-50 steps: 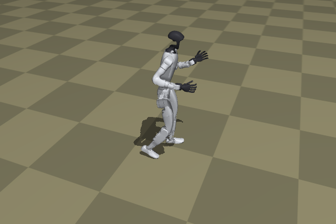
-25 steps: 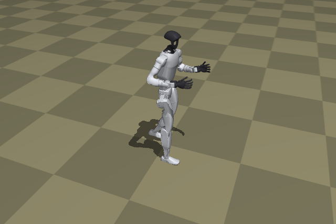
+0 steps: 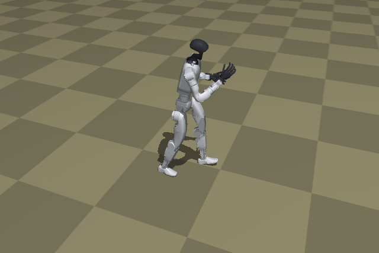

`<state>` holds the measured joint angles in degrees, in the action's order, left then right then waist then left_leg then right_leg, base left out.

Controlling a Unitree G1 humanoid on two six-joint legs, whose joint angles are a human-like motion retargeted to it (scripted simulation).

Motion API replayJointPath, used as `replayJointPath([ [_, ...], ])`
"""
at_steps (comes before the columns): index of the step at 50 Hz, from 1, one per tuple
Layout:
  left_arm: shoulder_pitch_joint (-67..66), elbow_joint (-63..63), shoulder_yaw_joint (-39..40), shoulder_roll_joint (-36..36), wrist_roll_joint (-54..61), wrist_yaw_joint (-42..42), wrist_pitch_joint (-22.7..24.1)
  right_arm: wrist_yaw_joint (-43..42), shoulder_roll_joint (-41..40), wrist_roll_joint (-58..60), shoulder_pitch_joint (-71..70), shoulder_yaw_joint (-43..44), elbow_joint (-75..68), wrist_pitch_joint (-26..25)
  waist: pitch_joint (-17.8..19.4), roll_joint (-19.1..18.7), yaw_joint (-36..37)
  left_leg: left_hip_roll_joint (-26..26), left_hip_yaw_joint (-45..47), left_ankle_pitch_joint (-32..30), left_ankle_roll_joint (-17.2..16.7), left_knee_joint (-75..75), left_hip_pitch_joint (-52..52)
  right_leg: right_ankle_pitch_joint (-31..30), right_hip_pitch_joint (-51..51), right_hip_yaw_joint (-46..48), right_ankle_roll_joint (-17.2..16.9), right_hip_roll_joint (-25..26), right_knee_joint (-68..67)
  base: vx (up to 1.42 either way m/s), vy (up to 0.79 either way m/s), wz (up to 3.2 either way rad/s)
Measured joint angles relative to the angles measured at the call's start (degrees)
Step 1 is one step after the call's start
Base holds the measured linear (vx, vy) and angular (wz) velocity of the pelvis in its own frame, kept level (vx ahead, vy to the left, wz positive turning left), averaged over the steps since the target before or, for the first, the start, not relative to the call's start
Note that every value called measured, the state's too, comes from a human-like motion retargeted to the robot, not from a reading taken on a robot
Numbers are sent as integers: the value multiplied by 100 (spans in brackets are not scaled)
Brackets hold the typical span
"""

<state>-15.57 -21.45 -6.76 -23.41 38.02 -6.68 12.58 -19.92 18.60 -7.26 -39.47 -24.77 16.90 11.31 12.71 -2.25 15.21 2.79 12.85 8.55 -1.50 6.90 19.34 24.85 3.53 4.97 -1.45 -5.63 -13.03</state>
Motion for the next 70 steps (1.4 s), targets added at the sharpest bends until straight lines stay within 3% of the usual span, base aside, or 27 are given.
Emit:
replayJointPath([
  [4,533,-227,86,508,91,108,-18,192,290,-57,695,-26,-13,61,249,157,-471,-177,211,548,269,946,162,-490,-607,174,-129,-240,13,-81,-8,49],
  [10,2926,-425,-519,547,-207,51,2,705,676,-552,3679,601,385,166,-107,668,-1494,-361,42,1689,1002,3532,-168,-1072,-1077,806,-494,-755,433,-65,3,98],
  [15,5157,-82,-1020,555,-1238,-697,-153,824,1463,-1517,5379,1178,589,83,-240,783,-2359,-428,-829,1456,988,3705,-906,-1792,-1543,1076,-818,-799,863,-74,18,48],
  [20,6646,697,-1654,365,-2311,-1300,0,994,1819,-1439,5220,1240,680,59,233,815,-3140,-528,-1065,2375,662,1561,-1762,-2363,-1857,1148,-1355,-834,1149,-87,28,27],
  [22,6664,940,-1723,246,-2533,-1456,-26,965,1574,-1207,4699,1083,572,21,365,767,-3152,-543,-934,2167,775,1206,-1697,-2226,-1913,1271,-1306,-850,913,-86,25,-21],
  [25,5935,931,-1498,104,-2324,-1507,-51,677,984,-807,3710,794,331,-17,415,441,-2746,-289,-649,1749,886,1180,-1270,-1573,-2126,1314,-784,-651,-485,-78,18,-96],
  [30,3421,517,-1040,-159,-1350,-1455,-3,149,-14,-290,2026,340,146,-59,153,32,-1726,109,-95,1273,823,867,-922,-541,-1880,979,-136,-382,-2803,-65,3,-116],
  [32,2306,439,-833,-412,-1048,-1344,1,88,-338,-105,1308,217,77,-95,-9,21,-1417,132,76,1022,747,634,-791,-609,-1570,587,-75,-246,-2997,-68,-10,-74],
  [35,579,305,-360,-879,-817,-895,17,102,-822,78,383,26,-41,-117,-123,33,-1100,257,341,821,279,922,-400,-890,-813,-139,-5,26,-2439,-72,-16,-42],
  [38,-452,261,-16,-1155,-558,-603,60,-51,-1079,270,-441,-250,-110,-164,-15,104,-726,229,513,452,-30,763,-120,-250,-285,-657,16,70,-1059,-84,-21,-39],
  [40,-669,281,221,-1159,-327,-474,37,-201,-1122,330,-1035,-439,-203,-155,192,186,-449,113,510,47,19,48,-158,32,-247,-695,-71,22,-322,-93,-20,-53],
  [42,-742,280,456,-900,-381,-270,1,-114,-970,201,-1191,-559,-218,-64,355,203,-354,129,526,115,-73,189,-36,-95,-237,-612,-18,-7,161,-89,-18,-24],
  [47,125,257,520,273,-771,-466,-88,477,-354,-119,-285,-850,-178,-112,353,588,-909,-65,680,746,446,1914,52,-940,-689,-410,-243,-295,720,-82,-15,47],
  [53,2531,216,-371,874,-1466,-1087,-27,692,612,-942,2029,-856,272,-49,-44,958,-1949,-374,237,1704,820,4208,-493,-1541,-1191,76,-553,-502,1131,-75,-3,75],
  [57,4443,286,-930,735,-1742,-1074,-86,663,1369,-1360,3396,-447,410,0,-74,1009,-2703,-624,-532,1659,642,3842,-1379,-2142,-1528,523,-887,-494,1297,-86,8,92],
  [60,5908,458,-1484,553,-2123,-1187,-20,781,1752,-1595,4031,-2,411,-43,238,1113,-3245,-770,-1111,2526,527,2677,-2041,-2617,-1696,790,-1355,-566,1358,-99,13,100],
  [61,6369,527,-1687,450,-2292,-1235,-20,839,1786,-1635,4087,118,391,-64,422,1119,-3344,-664,-1171,2785,497,2497,-2072,-2649,-1743,804,-1355,-485,1326,-105,4,85],
  [63,7198,647,-2039,233,-2599,-1305,-64,905,1776,-1613,4052,309,327,-96,769,1098,-3480,-602,-1247,3051,636,2508,-1888,-2510,-1830,782,-1355,-521,1072,-105,18,76],
  [65,7768,703,-2224,43,-2753,-1323,-158,810,1650,-1398,3728,433,222,-109,1007,942,-3460,-736,-1270,2928,916,2755,-1425,-1991,-2086,711,-1349,-801,116,-97,48,33],
  [67,7555,537,-2176,-101,-2621,-1298,-193,568,1368,-1109,3340,500,195,-112,1048,586,-3069,-463,-1117,2656,863,2632,-1109,-1301,-2499,660,-968,-641,-1611,-86,28,-81],
  [70,6043,24,-1867,-216,-1892,-1275,-77,311,767,-892,2919,612,376,-83,837,194,-2420,-222,-782,1837,704,1498,-1144,-698,-2561,558,-466,-457,-3556,-75,10,-111],
])
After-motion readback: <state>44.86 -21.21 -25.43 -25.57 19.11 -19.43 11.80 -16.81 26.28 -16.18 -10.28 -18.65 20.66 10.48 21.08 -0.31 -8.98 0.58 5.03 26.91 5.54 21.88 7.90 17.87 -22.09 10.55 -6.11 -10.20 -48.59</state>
